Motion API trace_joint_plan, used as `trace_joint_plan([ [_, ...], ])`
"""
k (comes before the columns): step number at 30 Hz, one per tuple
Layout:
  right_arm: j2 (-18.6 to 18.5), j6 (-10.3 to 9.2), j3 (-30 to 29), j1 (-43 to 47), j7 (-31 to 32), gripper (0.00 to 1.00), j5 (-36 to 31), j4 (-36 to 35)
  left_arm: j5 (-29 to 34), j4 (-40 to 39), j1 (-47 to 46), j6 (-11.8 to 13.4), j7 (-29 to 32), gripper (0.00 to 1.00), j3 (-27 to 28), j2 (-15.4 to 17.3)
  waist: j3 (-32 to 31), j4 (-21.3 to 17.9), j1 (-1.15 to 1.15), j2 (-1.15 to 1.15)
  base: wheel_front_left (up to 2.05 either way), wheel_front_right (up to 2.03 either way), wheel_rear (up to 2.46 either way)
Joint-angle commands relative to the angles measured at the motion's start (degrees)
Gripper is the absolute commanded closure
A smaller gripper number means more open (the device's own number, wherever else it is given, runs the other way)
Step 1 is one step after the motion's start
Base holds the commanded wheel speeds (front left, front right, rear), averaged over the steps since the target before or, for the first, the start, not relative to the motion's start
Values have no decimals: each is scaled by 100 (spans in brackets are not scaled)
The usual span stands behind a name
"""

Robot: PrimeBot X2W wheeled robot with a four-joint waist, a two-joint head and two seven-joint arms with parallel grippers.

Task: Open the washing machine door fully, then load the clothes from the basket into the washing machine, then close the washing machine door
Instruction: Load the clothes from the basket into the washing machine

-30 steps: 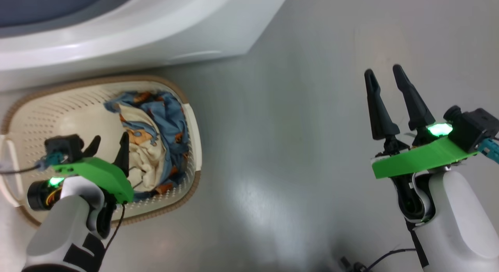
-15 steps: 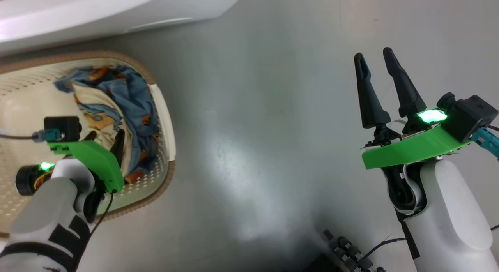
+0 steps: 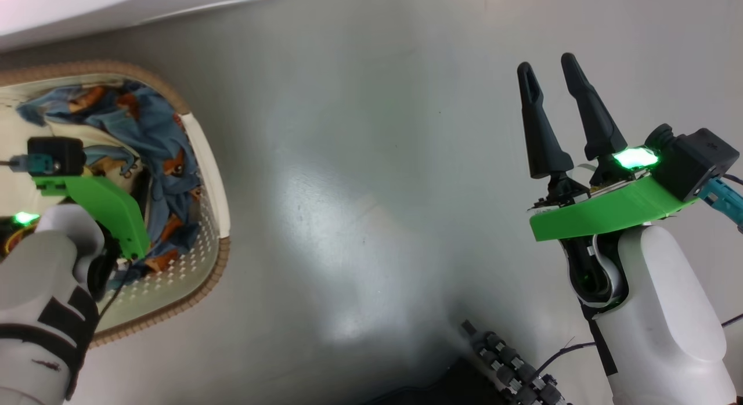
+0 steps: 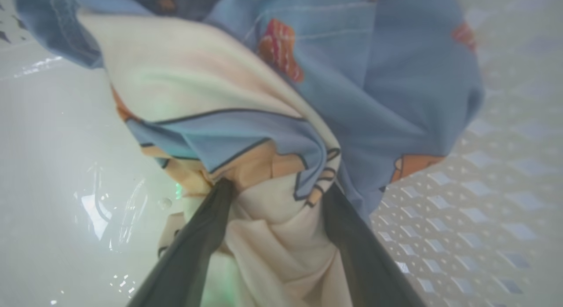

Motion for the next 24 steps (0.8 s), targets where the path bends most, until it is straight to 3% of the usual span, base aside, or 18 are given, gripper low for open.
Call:
trace_joint_plan([
  [1, 34, 8, 115, 144, -27, 0, -35, -123, -14, 39, -15, -9, 9, 0, 55, 170, 63, -64, 0, 0, 0, 0, 0],
  [5, 53, 8, 141, 134, -27, 0, -34, -112, -42, 349, -257, -9, 8, 0, -66, 76, 84, -128, 0, 0, 0, 0, 0],
  [8, 61, 8, 145, 135, -27, 0, -35, -95, -136, 569, -331, -9, 166, 48, -67, 2, 63, -141, 0, 0, 0, 0, 0],
  [9, 63, 8, 145, 135, -27, 0, -36, -88, -135, 605, -353, -9, 172, 57, -88, -10, 56, -144, 0, 0, 0, 0, 0],
  [11, 69, 8, 137, 134, -27, 0, -38, -80, -138, 652, -376, -9, 145, 100, -125, -16, 40, -142, 0, 0, 0, 0, 0],
  [24, 38, 8, 101, 151, -27, 0, -49, -14, -463, 242, 171, -9, -360, 100, -443, -87, -540, 94, 0, 0, 0, 0, 0],
])
